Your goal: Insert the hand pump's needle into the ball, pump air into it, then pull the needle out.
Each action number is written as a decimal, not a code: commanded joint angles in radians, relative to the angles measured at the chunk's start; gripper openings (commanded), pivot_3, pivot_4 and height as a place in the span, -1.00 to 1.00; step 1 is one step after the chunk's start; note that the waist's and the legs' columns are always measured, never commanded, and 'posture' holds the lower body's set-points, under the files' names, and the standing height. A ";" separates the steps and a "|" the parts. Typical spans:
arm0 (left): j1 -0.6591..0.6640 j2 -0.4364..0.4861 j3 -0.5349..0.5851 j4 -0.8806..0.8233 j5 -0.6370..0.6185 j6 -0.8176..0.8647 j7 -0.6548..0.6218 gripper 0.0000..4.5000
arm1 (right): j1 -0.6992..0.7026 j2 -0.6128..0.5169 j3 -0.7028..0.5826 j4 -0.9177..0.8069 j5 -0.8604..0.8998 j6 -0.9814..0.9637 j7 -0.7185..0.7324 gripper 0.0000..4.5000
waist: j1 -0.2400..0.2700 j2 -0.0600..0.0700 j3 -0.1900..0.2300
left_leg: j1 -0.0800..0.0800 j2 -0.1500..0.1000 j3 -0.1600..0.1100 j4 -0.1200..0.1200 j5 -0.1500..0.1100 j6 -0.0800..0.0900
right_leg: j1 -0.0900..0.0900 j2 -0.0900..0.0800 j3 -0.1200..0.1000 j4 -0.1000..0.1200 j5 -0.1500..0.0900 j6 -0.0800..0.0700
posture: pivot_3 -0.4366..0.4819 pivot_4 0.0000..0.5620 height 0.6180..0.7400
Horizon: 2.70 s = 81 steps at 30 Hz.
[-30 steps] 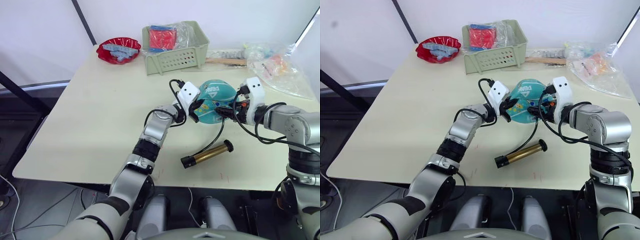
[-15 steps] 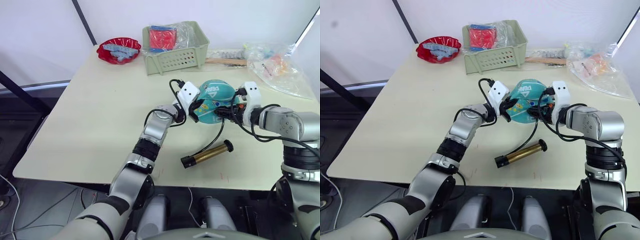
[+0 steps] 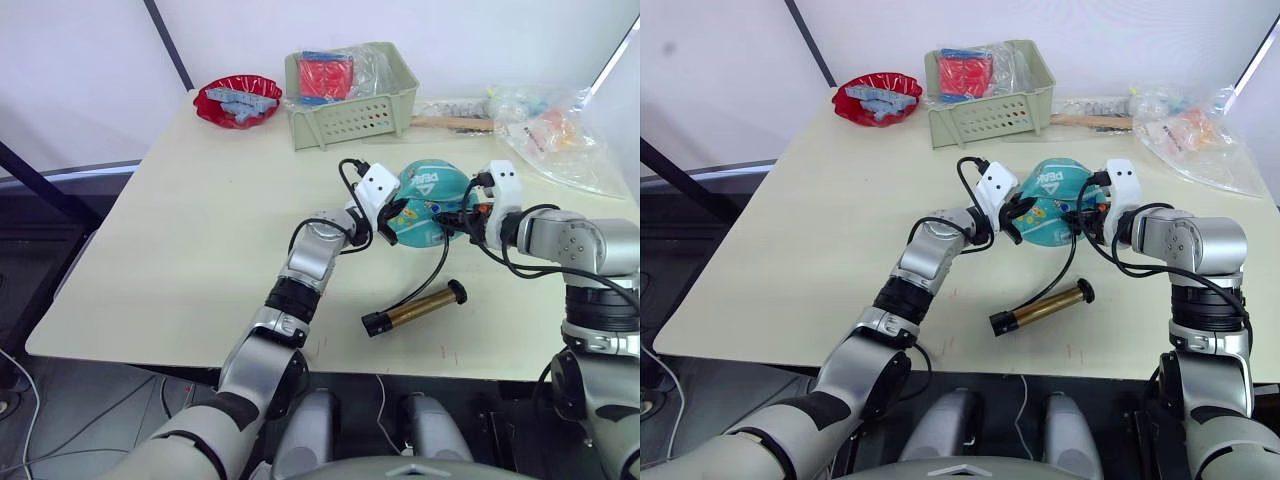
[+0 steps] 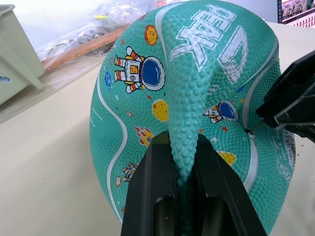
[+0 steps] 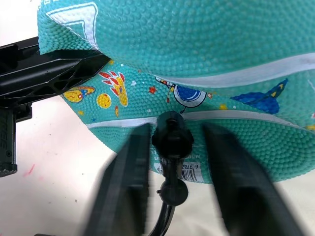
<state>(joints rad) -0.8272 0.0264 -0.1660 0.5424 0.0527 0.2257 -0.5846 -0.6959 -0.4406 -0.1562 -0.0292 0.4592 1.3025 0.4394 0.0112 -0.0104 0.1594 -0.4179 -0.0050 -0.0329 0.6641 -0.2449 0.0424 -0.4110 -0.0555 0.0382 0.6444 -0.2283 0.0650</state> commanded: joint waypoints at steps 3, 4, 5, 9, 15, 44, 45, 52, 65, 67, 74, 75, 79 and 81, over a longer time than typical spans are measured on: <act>0.021 -0.015 -0.040 0.023 0.000 0.021 -0.025 -1.00 | -0.030 -0.013 -0.011 -0.023 0.012 -0.021 0.001 -0.86 | 0.000 0.000 0.000 | 0.000 0.000 0.000 0.000 0.000 0.000 | 0.000 0.000 0.000 0.000 0.000 0.000 | -0.05 -0.47 0.96; 0.021 -0.015 -0.040 0.024 0.000 0.021 -0.025 -1.00 | -0.032 -0.013 -0.010 -0.021 0.011 -0.023 0.000 -0.86 | 0.000 0.000 0.000 | 0.000 0.000 0.000 0.000 0.000 0.000 | 0.000 0.000 0.000 0.000 0.000 0.000 | -0.05 -0.47 0.96; 0.021 -0.014 -0.040 0.023 0.000 0.022 -0.025 -1.00 | -0.032 -0.013 -0.009 -0.020 0.011 -0.024 0.000 -0.86 | 0.000 0.000 0.000 | 0.000 0.000 0.000 0.000 0.000 0.000 | 0.000 0.000 0.000 0.000 0.000 0.000 | -0.05 -0.47 0.96; 0.022 -0.013 -0.041 0.025 0.001 0.020 -0.025 -1.00 | -0.031 -0.021 0.008 -0.024 0.006 -0.032 0.005 -0.86 | 0.000 0.000 0.000 | 0.000 0.000 0.000 0.000 0.000 0.000 | 0.000 0.000 0.000 0.000 0.000 0.000 | -0.05 -0.47 0.96; 0.022 -0.014 -0.040 0.030 0.000 0.019 -0.025 -1.00 | -0.043 -0.164 0.253 -0.065 -0.097 -0.164 0.103 -0.86 | 0.000 0.000 0.000 | 0.000 0.000 0.001 0.000 0.000 0.000 | 0.000 0.000 0.000 0.000 0.000 0.000 | -0.05 -0.47 0.96; -0.004 -0.031 0.003 0.081 -0.024 0.021 -0.006 -1.00 | -0.213 -0.084 0.674 0.354 -0.468 -0.415 0.383 -0.86 | -0.028 -0.005 -0.006 | 0.020 0.000 -0.001 0.001 0.002 -0.004 | 0.020 0.001 -0.002 0.000 0.000 0.000 | -0.05 -0.47 0.96; -0.004 -0.030 0.003 0.083 -0.025 0.020 -0.005 -1.00 | -0.212 -0.071 0.668 0.367 -0.470 -0.414 0.385 -0.86 | -0.029 -0.006 -0.008 | 0.021 0.000 -0.002 0.000 0.002 -0.004 | 0.020 0.001 -0.002 -0.001 0.000 0.000 | -0.05 -0.47 0.96; -0.002 -0.027 0.006 0.087 -0.026 0.021 -0.003 -1.00 | -0.196 -0.015 0.659 0.471 -0.535 -0.467 0.373 -0.86 | -0.036 -0.008 -0.016 | 0.022 0.001 -0.003 0.000 0.002 -0.004 | 0.021 0.001 -0.001 -0.001 0.000 0.000 | -0.05 -0.47 0.96; 0.001 -0.025 0.016 0.078 -0.034 0.041 0.000 -1.00 | -0.163 0.070 0.634 0.610 -0.609 -0.505 0.348 -0.86 | -0.052 -0.013 -0.028 | 0.039 0.001 -0.002 -0.010 0.002 -0.004 | 0.033 0.001 0.000 -0.004 -0.001 -0.001 | -0.05 -0.47 0.96; 0.002 -0.023 0.018 0.080 -0.034 0.040 0.000 -1.00 | -0.158 0.081 0.631 0.631 -0.618 -0.512 0.343 -0.86 | -0.052 -0.013 -0.030 | 0.039 0.001 -0.003 -0.011 0.002 -0.004 | 0.033 0.001 0.000 -0.004 -0.001 -0.001 | -0.05 -0.47 0.96; 0.000 -0.016 0.023 0.091 -0.032 0.038 -0.001 -1.00 | -0.145 0.125 0.614 0.715 -0.647 -0.541 0.311 -0.86 | -0.055 -0.016 -0.039 | 0.040 0.002 -0.003 -0.012 0.002 -0.004 | 0.033 0.001 0.000 -0.004 -0.002 -0.002 | -0.05 -0.47 0.96; 0.000 -0.016 0.023 0.091 -0.032 0.038 -0.001 -1.00 | -0.144 0.130 0.609 0.726 -0.649 -0.546 0.306 -0.86 | -0.056 -0.016 -0.040 | 0.040 0.002 -0.003 -0.012 0.002 -0.004 | 0.033 0.001 0.000 -0.004 -0.002 -0.002 | -0.05 -0.47 0.96; 0.001 -0.014 0.022 0.092 -0.033 0.039 0.000 -1.00 | -0.133 0.150 0.591 0.779 -0.660 -0.574 0.284 -0.86 | -0.058 -0.018 -0.044 | 0.042 0.003 -0.002 -0.014 0.002 -0.004 | 0.033 0.001 0.000 -0.004 -0.003 -0.002 | -0.05 -0.47 0.96; 0.001 -0.014 0.021 0.093 -0.033 0.039 0.000 -1.00 | -0.130 0.153 0.586 0.789 -0.664 -0.582 0.280 -0.86 | -0.059 -0.018 -0.045 | 0.042 0.004 -0.002 -0.014 0.002 -0.004 | 0.033 0.001 0.001 -0.004 -0.005 0.001 | -0.05 -0.47 0.96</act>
<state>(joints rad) -0.8310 0.0488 -0.1088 0.6516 0.0392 0.2720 -0.5408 -0.9343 -0.3098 0.3747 0.5897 -0.1659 0.6843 0.7467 -0.0481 -0.0286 0.1141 -0.3756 0.0015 -0.0346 0.6500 -0.2433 0.0382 -0.3780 -0.0537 0.0388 0.6405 -0.2334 0.0653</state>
